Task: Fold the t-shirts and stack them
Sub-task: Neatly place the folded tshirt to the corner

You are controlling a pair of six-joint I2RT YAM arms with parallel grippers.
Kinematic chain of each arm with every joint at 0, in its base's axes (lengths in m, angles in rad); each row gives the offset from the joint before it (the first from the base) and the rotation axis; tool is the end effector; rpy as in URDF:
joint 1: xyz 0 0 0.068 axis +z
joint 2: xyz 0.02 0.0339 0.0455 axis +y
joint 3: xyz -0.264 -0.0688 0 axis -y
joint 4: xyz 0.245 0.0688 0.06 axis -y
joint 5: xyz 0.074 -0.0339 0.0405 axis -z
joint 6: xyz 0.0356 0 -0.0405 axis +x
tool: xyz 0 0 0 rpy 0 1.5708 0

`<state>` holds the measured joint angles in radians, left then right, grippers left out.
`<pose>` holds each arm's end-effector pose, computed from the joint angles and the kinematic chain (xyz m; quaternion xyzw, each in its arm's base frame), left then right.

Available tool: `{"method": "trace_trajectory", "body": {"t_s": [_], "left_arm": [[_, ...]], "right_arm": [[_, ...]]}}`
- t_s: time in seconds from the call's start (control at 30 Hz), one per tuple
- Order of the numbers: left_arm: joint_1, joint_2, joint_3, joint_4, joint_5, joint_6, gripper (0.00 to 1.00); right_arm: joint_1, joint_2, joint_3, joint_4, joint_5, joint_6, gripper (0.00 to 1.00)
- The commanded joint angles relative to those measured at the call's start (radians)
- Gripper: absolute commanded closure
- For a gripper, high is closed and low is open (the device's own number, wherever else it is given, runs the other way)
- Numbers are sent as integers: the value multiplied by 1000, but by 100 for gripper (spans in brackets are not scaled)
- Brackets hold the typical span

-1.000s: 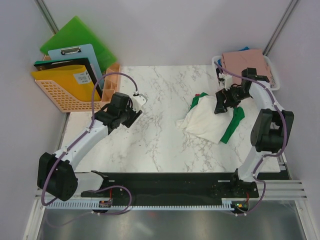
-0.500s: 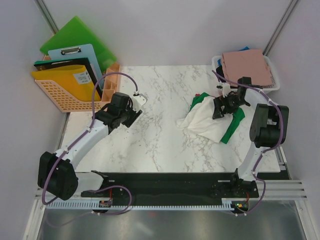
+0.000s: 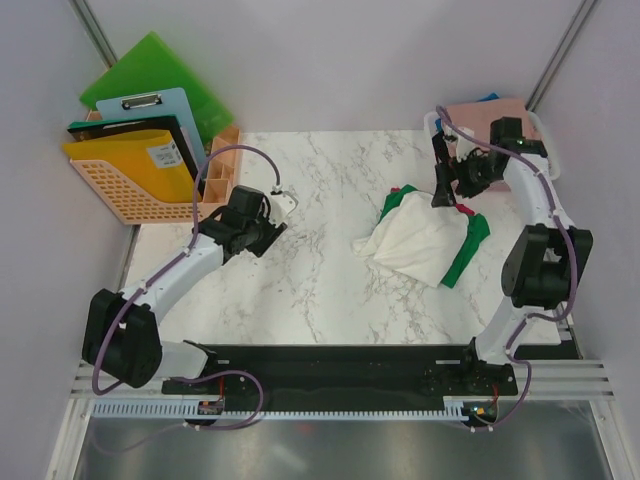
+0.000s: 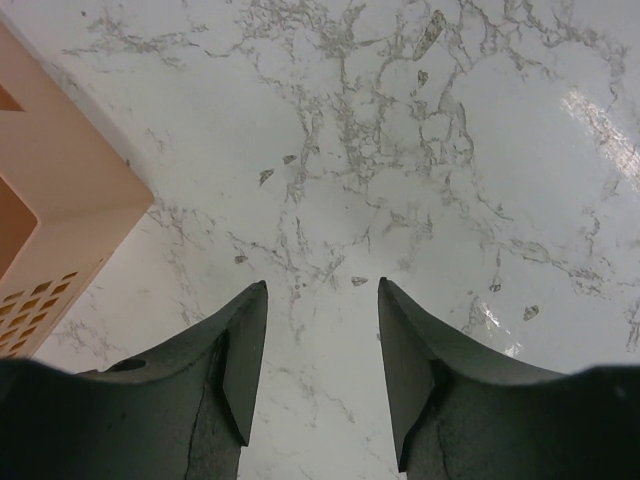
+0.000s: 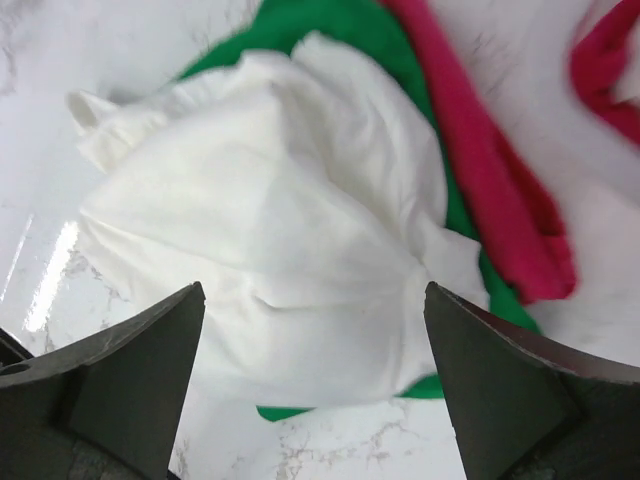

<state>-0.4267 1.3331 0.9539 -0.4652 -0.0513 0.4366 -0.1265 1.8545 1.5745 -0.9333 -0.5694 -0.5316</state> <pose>0.2560 -0.1144 0.2532 0.3827 0.8526 0.0257 0.3550 0.3817 -0.0292 0.2595 -0.2389 0.9151 0.2064 0.2508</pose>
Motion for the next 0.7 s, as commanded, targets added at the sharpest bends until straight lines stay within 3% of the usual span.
{"method": "trace_trajectory", "body": {"t_s": [0.0,0.13,0.2,0.37,0.5,0.67], "left_arm": [[6,20,12,31,-4,34,44],[6,17,19,31,-4,37,44],[6,24,22,30,2,36,44],[6,60,52,-9,76,8,44],[5,130,89,-42,133,-15,44],[3,190,131,-64,133,-13,46]], "right_arm": [[5,-165,214,-169,-6,30,2],[27,-239,193,-343,61,-40,2],[41,-308,32,-378,120,-134,2],[47,-463,-357,-302,236,-248,2],[74,-581,-442,-230,311,-245,2],[188,-606,-496,-61,443,-191,2]]}}
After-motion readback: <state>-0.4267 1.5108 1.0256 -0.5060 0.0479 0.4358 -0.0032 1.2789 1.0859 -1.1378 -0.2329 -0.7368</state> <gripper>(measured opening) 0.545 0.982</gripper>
